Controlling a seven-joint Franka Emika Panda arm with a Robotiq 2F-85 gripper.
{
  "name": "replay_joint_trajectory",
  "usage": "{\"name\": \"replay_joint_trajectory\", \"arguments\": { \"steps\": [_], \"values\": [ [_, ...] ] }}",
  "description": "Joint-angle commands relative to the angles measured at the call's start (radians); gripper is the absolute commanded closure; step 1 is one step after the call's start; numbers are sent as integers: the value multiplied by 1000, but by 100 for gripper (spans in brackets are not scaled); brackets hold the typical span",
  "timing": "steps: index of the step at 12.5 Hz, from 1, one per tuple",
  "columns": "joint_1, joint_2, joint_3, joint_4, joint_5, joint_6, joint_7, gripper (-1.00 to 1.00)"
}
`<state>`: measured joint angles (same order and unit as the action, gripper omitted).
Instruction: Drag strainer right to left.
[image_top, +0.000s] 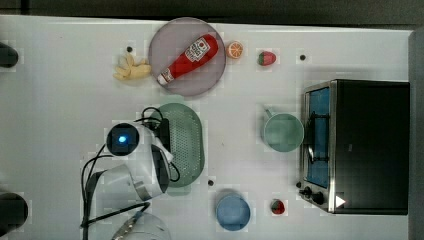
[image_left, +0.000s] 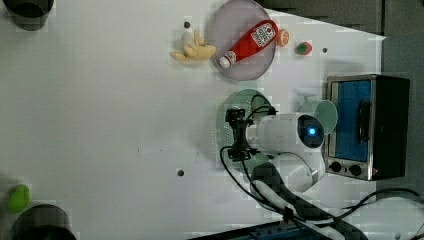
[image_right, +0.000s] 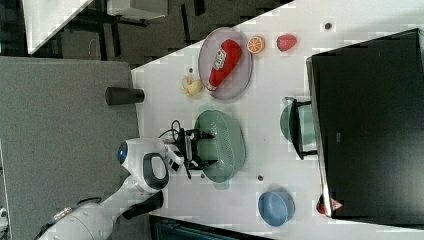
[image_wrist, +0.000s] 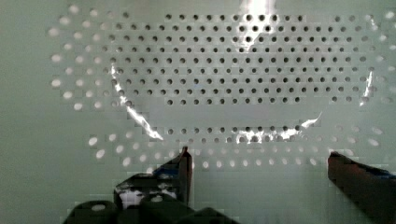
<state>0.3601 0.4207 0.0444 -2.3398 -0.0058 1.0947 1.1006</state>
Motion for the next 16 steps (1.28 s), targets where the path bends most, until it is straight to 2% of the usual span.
{"name": "replay_joint_trajectory", "arguments": {
  "steps": [1,7,16],
  "values": [
    [27,-13,27,51,9,-54,139,-100],
    [79,14,53,110,56,-68,150,-100],
    [182,103,53,258,181,-76,166,-100]
  ]
}}
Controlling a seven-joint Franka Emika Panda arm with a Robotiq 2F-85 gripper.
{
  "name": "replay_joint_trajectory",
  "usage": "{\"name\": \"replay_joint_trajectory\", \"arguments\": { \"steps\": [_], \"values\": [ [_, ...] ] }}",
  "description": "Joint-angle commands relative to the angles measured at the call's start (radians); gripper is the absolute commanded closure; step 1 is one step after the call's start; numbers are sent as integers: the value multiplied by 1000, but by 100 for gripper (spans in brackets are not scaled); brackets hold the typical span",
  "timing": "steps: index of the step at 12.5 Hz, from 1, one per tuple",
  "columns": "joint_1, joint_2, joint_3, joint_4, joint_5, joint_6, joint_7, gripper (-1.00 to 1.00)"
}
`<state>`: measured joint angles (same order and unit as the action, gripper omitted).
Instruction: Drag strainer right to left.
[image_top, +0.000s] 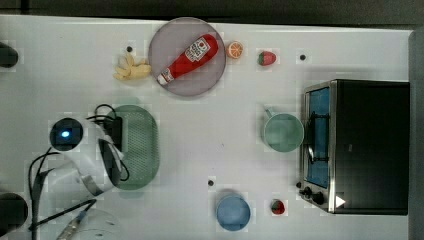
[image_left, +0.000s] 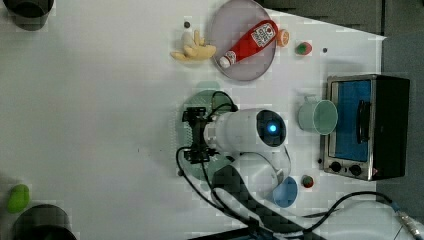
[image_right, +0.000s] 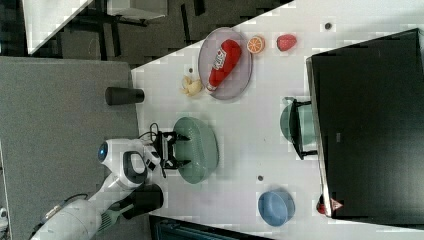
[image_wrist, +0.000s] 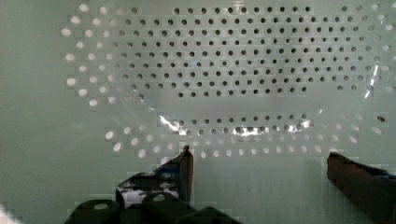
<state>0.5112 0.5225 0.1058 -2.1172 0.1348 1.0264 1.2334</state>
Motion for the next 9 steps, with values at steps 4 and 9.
{"name": "replay_joint_trajectory", "arguments": {
  "steps": [4,9],
  "values": [
    [73,37,-8,96,66,-9,48,-100],
    [127,86,-8,187,81,-14,154,-100]
  ]
}}
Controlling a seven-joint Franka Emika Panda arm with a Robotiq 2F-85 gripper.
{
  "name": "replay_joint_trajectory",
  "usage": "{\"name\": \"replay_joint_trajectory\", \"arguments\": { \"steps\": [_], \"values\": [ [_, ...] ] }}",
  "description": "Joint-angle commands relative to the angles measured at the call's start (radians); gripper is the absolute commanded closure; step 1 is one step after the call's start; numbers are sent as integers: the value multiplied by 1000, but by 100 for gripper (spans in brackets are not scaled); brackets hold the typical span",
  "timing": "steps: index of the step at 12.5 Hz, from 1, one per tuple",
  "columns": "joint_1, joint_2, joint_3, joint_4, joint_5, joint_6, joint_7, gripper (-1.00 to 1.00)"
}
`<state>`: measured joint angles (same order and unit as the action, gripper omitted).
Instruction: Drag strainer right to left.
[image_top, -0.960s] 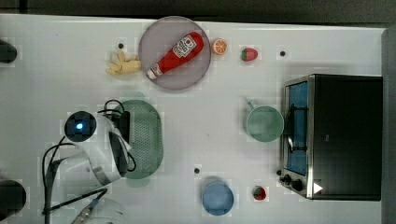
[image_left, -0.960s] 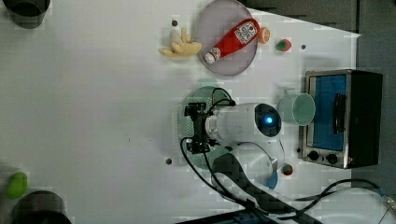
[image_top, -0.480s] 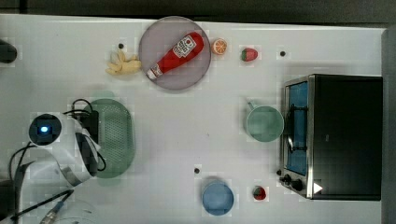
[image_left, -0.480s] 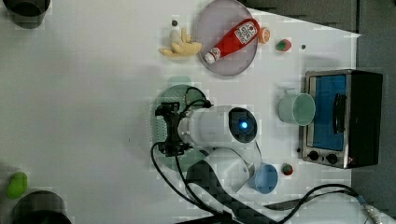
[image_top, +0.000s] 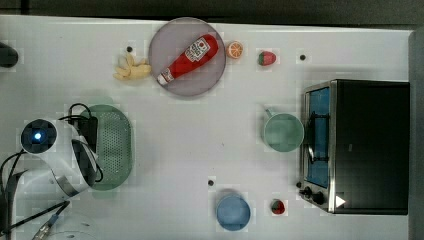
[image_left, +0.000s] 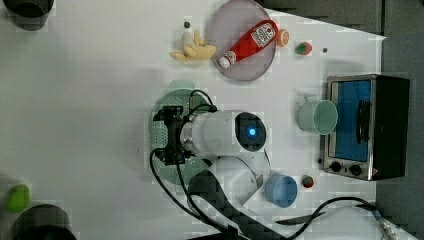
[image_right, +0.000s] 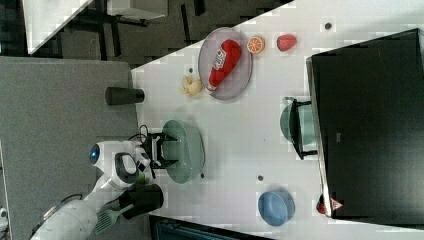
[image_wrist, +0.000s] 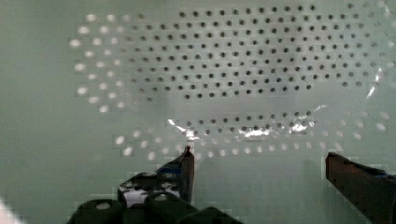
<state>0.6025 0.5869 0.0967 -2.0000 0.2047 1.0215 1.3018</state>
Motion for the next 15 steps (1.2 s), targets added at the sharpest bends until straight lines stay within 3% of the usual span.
{"name": "replay_joint_trajectory", "arguments": {
  "steps": [1,6,8,11,15],
  "values": [
    [48,34,1,89,11,-7,86,-100],
    [76,63,-9,140,6,-4,77,-100],
    [76,21,-38,131,-3,-83,-10,-100],
    [72,-123,-137,129,-50,-312,-283,-100],
    [57,-383,-350,134,-104,-572,-589,-100]
  ]
}}
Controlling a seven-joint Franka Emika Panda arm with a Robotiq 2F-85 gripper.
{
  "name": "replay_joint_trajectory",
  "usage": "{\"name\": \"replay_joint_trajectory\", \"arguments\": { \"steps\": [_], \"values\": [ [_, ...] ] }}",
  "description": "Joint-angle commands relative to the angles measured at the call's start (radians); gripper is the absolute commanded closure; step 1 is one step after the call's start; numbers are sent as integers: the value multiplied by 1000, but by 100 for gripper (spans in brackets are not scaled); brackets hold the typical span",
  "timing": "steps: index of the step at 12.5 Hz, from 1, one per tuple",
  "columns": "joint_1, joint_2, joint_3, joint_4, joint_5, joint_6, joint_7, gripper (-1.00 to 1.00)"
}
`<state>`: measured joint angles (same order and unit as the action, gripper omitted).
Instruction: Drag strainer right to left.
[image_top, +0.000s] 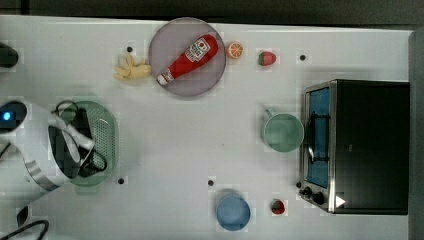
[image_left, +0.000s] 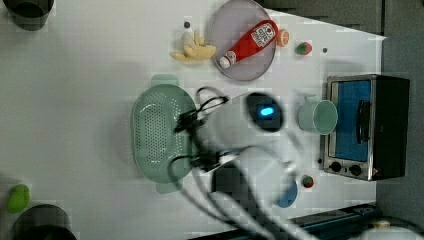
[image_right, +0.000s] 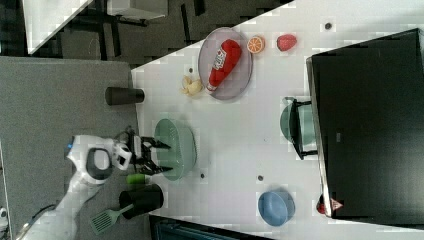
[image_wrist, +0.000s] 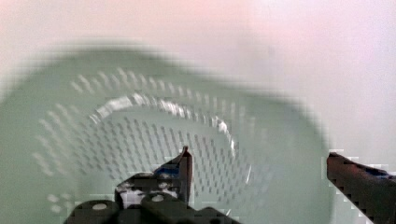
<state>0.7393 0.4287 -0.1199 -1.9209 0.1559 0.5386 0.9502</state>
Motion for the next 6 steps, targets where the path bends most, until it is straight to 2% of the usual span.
{"name": "replay_joint_trajectory", "arguments": {
  "steps": [1,4,6],
  "values": [
    [-83,-288,-190,55,-94,-160,-316,-100],
    [-90,-462,-342,54,-260,-349,-578,-100],
    [-98,-549,-426,50,-311,-405,-759,-100]
  ]
}}
